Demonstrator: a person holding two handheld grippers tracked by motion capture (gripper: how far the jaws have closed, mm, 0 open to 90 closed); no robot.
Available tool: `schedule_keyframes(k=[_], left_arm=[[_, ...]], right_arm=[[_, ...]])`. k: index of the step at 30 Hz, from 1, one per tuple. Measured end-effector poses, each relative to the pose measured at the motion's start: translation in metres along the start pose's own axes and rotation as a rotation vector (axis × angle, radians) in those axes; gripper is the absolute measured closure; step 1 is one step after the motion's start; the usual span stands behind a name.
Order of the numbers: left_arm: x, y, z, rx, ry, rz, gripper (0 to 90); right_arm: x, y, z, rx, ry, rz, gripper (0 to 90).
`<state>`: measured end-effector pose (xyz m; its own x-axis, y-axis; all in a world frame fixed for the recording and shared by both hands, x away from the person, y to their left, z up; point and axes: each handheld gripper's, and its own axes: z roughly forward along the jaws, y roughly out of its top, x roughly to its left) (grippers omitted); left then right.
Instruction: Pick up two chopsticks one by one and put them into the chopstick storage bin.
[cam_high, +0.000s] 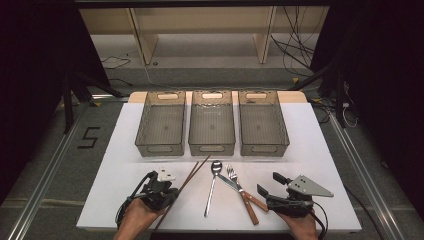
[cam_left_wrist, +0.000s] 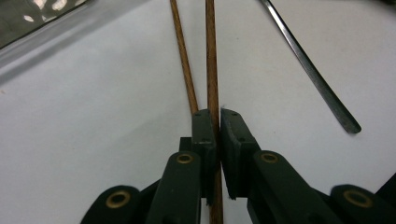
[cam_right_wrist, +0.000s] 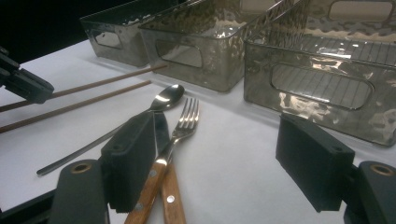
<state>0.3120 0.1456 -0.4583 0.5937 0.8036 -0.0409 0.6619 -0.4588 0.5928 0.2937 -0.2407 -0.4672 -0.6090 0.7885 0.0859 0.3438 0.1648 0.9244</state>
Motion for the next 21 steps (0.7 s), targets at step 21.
schedule_keyframes(k=[21], left_arm=[[0.032, 0.021, -0.043, -0.134, -0.002, -0.011, 84.4]], right_arm=[[0.0, -0.001, 0.001, 0.003, 0.005, 0.008, 29.2]])
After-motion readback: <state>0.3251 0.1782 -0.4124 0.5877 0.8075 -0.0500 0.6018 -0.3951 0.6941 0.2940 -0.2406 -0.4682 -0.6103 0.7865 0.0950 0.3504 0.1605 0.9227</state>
